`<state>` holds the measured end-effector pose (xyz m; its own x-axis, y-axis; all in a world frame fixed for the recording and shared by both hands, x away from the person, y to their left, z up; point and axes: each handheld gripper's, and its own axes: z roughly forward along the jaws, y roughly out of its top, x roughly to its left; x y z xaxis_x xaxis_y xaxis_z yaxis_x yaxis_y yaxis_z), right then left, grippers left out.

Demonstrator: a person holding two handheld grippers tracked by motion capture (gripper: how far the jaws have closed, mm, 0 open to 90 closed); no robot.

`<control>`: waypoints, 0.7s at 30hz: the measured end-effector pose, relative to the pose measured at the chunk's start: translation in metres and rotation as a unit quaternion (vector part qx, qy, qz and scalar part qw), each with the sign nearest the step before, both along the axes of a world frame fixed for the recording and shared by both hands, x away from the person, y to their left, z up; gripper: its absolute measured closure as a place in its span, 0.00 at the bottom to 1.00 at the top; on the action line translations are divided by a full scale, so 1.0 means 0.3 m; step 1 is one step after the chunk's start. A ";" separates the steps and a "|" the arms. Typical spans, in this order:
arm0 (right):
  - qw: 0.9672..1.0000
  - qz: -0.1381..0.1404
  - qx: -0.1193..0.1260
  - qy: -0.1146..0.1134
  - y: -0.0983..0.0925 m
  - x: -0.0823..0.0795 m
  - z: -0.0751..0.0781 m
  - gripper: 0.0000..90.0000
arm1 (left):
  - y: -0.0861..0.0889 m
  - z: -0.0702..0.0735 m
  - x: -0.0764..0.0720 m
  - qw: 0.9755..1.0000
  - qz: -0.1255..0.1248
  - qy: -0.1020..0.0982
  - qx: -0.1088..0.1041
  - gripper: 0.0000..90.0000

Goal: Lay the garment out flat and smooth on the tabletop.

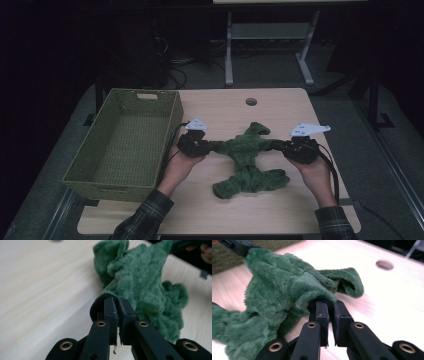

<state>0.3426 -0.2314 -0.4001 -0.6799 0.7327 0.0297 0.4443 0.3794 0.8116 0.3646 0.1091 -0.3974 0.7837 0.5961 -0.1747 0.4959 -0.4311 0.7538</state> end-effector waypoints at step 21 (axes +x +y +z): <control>0.997 0.007 -0.022 0.070 0.031 0.054 -0.150 0.69 | -0.042 -0.104 0.011 0.998 0.002 0.036 0.058 0.74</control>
